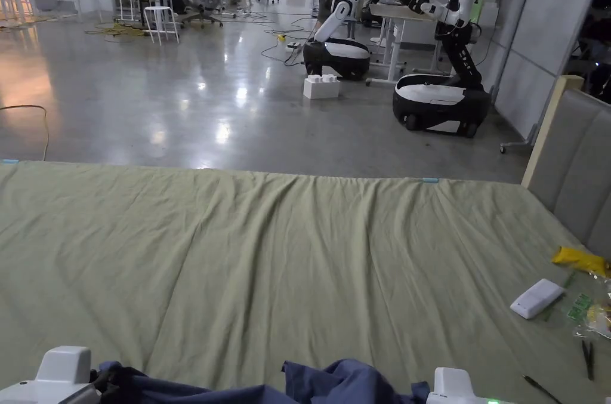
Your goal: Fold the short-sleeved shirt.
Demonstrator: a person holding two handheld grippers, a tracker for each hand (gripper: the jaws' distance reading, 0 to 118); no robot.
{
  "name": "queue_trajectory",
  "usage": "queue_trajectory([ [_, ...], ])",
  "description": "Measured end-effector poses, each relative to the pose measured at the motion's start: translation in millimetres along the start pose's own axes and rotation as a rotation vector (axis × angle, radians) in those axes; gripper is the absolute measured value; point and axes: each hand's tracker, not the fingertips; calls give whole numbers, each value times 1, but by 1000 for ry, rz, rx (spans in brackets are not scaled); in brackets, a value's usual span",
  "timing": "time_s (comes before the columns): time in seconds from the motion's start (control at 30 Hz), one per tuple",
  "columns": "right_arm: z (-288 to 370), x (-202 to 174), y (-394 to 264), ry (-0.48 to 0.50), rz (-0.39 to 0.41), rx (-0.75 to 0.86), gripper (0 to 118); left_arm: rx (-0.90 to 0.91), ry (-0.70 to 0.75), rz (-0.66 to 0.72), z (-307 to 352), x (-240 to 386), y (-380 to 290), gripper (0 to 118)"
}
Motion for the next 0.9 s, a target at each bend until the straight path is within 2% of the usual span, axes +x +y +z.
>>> queue_trajectory([
  [0.13,39,-3,15,-35,47,132,3,62,-5,-1,25,4,19,5],
  [0.33,114,-5,49,-27,32,325,3,200,-9,-1,66,-6,65,5],
  [0.53,185,-7,86,-50,58,504,3,315,16,-12,114,-24,111,5],
  [0.7,229,-1,115,-105,57,580,3,395,61,33,159,-52,146,5],
  [0.9,261,9,140,-141,63,645,3,422,127,84,178,-86,172,5],
])
